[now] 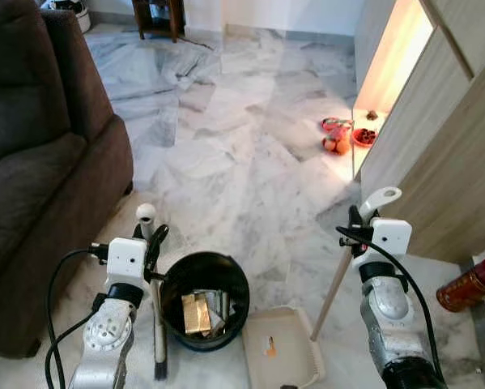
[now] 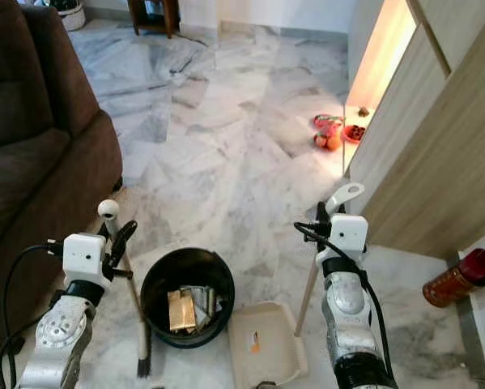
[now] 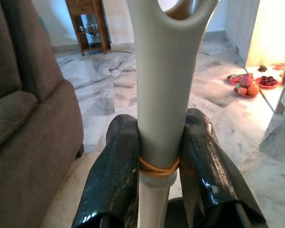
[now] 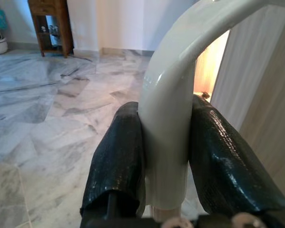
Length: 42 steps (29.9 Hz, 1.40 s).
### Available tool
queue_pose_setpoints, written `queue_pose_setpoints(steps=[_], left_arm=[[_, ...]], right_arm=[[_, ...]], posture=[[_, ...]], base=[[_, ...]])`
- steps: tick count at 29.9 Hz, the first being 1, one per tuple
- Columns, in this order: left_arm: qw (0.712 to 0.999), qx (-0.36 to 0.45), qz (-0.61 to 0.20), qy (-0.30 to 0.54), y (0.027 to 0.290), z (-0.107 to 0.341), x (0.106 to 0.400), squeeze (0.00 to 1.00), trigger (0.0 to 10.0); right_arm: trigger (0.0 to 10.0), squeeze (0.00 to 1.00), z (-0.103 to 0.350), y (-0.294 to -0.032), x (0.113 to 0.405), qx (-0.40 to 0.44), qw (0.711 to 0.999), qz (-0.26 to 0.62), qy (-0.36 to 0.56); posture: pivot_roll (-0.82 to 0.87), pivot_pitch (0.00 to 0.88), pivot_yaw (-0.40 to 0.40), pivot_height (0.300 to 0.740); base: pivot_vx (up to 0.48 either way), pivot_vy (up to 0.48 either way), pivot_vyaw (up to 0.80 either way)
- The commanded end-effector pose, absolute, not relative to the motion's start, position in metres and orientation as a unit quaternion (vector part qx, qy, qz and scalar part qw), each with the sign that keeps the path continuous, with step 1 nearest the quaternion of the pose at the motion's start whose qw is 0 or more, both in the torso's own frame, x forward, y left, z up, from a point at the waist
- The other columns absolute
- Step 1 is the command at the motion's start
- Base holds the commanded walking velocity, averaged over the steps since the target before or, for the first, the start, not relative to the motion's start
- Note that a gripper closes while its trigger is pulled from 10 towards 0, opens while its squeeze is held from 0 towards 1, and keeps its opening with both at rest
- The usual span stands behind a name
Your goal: Sweep floor
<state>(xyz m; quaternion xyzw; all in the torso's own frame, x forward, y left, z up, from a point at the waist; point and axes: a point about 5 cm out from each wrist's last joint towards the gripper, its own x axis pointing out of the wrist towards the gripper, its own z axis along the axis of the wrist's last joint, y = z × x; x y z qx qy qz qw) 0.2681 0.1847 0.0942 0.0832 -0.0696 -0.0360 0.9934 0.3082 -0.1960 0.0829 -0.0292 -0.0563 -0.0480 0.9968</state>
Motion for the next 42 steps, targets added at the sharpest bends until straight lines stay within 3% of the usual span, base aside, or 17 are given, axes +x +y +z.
queue_pose_setpoints(steps=[1,42], left_arm=[[0.993,0.077,-0.038,-0.082,0.1839,0.0993,0.2689,0.0,10.0],[0.993,0.076,-0.038,-0.082,0.1825,0.0985,0.2696,0.0,10.0]], right_arm=[[10.0,0.0,0.0875,-0.1966,0.309,-0.027,0.996,-0.049,-0.07],[10.0,0.0,0.0914,-0.196,0.3114,-0.025,0.995,-0.048,-0.078]], posture=[[0.02,0.089,-0.024,0.74],[0.02,0.087,-0.028,0.74]], base=[[-0.251,0.0,0.0],[-0.251,0.0,0.0]])
